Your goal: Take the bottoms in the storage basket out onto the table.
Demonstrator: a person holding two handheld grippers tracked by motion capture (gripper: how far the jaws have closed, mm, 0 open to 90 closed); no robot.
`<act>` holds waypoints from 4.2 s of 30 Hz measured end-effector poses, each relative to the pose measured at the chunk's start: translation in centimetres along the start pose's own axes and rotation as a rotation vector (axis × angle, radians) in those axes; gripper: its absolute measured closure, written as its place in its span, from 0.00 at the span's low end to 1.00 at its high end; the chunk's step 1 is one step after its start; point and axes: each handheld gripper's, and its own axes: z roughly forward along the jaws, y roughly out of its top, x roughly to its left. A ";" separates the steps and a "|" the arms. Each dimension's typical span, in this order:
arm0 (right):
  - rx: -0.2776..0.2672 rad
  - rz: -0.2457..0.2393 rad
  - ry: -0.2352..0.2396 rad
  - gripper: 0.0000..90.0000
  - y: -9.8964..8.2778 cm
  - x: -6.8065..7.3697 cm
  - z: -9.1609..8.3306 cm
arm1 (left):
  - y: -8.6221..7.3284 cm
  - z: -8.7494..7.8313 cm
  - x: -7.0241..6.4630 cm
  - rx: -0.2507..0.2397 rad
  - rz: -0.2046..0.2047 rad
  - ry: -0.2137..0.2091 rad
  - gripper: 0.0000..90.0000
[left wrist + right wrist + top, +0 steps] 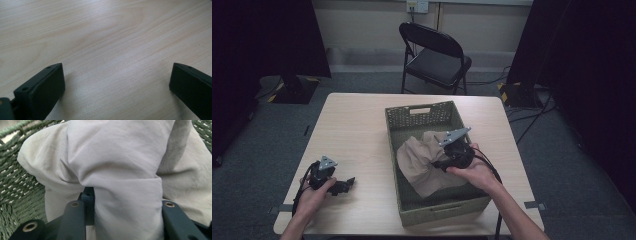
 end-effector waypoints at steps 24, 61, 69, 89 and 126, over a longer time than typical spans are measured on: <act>-0.182 0.060 -0.023 0.64 0.5 -1.0 -2.8 | 0.0 0.0 0.0 0.000 0.003 -0.004 0.00; -0.519 0.058 -0.035 0.64 2.3 -0.7 -7.9 | 0.0 0.0 0.0 0.000 0.003 -0.004 0.00; -0.542 0.060 -0.052 0.64 3.6 -1.0 -8.8 | 0.0 0.0 0.0 0.000 0.003 -0.005 0.00; -0.557 0.085 -0.132 0.64 4.8 -3.2 -11.4 | 0.0 0.0 0.0 0.000 0.003 -0.004 0.00; -0.430 0.298 -0.379 0.64 -3.2 -13.1 -12.8 | 0.0 0.0 0.0 0.000 0.003 -0.004 0.00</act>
